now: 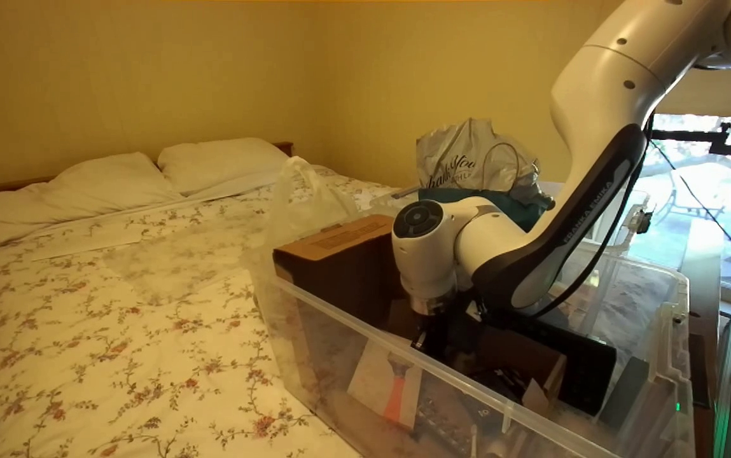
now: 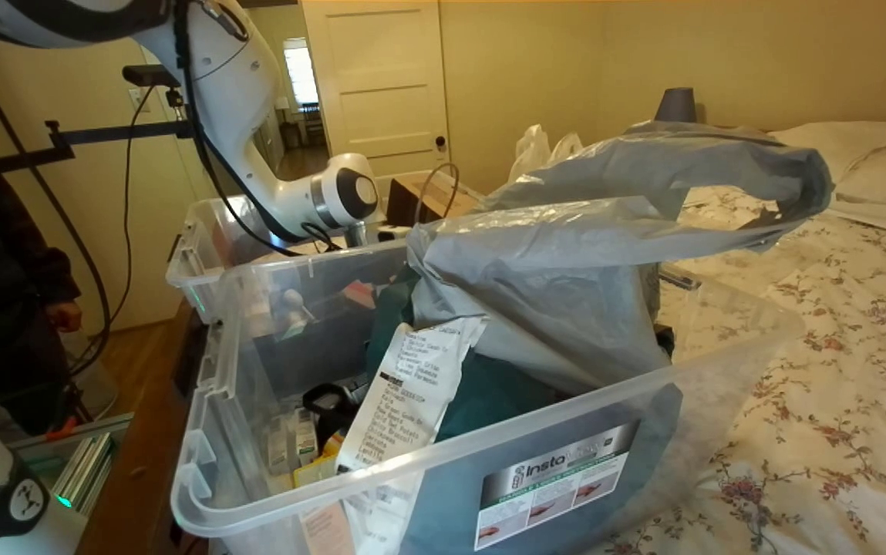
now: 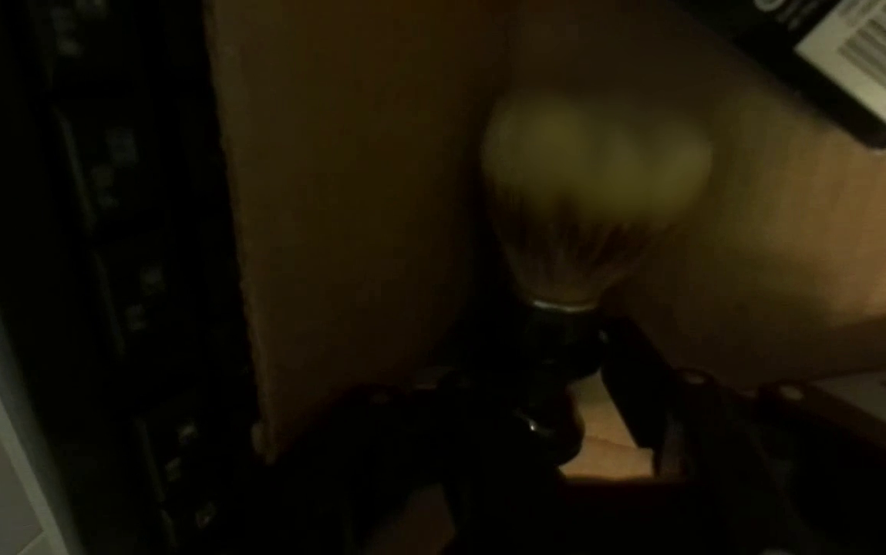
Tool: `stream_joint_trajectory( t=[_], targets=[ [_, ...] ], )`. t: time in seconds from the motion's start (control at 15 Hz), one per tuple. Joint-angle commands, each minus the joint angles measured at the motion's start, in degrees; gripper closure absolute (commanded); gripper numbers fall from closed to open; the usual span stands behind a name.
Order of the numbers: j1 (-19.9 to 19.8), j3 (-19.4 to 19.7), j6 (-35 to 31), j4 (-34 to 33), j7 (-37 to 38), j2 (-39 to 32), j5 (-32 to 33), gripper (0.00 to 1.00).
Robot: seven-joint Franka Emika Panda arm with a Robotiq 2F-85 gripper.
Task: Take the brush out of the container on the left and put it in the container on the right.
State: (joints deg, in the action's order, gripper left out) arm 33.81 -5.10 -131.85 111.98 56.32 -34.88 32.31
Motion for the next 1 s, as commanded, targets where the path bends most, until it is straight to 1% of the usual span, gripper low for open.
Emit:
stream_joint_trajectory(
  t=[0.0, 0.13, 0.27, 0.33, 0.4, 0.47, 0.53, 0.73, 0.93],
  targets=[
    [0.10, -0.73, 0.61, -1.64, -0.01, -0.76, -3.46, 0.84],
    [1.61, -1.56, -0.69, 0.61, -0.18, 2.95, -2.69, 0.84],
    [3.94, -2.45, -1.68, 3.88, 1.07, 8.26, -0.70, 0.84],
    [5.04, -2.53, -0.62, 5.12, 1.69, 10.54, 0.31, 0.84],
    [6.39, -2.26, 0.70, 6.16, 3.16, 12.93, 1.73, 0.84],
    [8.11, -1.71, 3.31, 6.84, 6.26, 15.33, 4.17, 0.84],
    [9.15, -2.07, 5.89, 7.38, 9.01, 17.77, 6.30, 0.84],
    [10.74, -4.78, 11.33, 6.97, 16.19, 22.55, 11.46, 0.84],
    [11.12, -7.54, 17.50, 5.12, 24.37, 24.66, 16.58, 0.84]
  ],
)
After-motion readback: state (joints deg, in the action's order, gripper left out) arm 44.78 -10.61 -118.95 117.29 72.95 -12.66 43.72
